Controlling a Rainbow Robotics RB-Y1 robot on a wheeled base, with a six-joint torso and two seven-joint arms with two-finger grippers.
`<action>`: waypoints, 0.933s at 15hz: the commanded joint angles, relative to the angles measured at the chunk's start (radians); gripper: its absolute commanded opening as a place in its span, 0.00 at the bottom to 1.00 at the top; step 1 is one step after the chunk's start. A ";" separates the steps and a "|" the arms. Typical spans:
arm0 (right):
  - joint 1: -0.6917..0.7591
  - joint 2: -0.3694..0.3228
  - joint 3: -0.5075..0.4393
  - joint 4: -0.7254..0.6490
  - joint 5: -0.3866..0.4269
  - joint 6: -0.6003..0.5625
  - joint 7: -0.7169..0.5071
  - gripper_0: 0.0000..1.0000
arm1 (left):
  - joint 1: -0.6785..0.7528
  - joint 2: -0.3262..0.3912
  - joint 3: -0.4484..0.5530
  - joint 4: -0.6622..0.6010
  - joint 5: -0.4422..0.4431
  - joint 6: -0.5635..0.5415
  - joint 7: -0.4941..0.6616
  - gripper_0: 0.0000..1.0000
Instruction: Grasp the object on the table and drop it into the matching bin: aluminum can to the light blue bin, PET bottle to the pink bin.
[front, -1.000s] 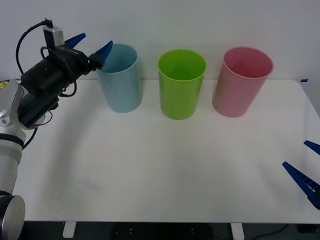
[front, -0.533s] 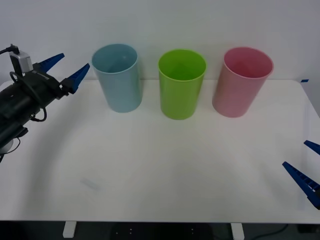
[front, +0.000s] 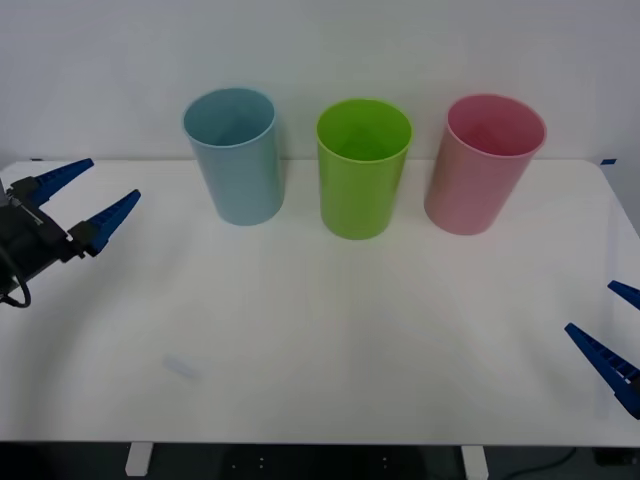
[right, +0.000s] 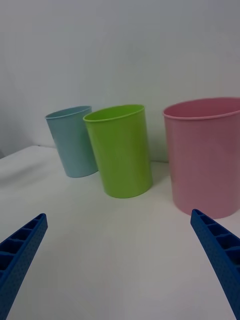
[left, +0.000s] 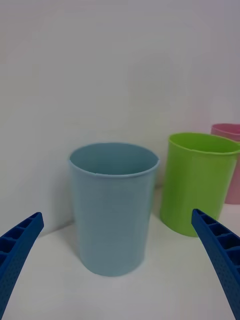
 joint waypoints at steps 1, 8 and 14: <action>0.000 0.000 0.000 0.000 0.000 0.000 0.000 1.00 | 0.087 0.007 0.034 -0.053 -0.002 -0.050 -0.015 1.00; 0.000 0.000 0.000 0.000 0.000 0.000 0.000 1.00 | 0.251 0.013 0.112 -0.111 0.006 -0.180 -0.107 1.00; 0.000 0.000 0.000 0.000 0.000 0.000 0.000 1.00 | 0.362 0.013 0.124 -0.196 0.046 -0.192 -0.126 1.00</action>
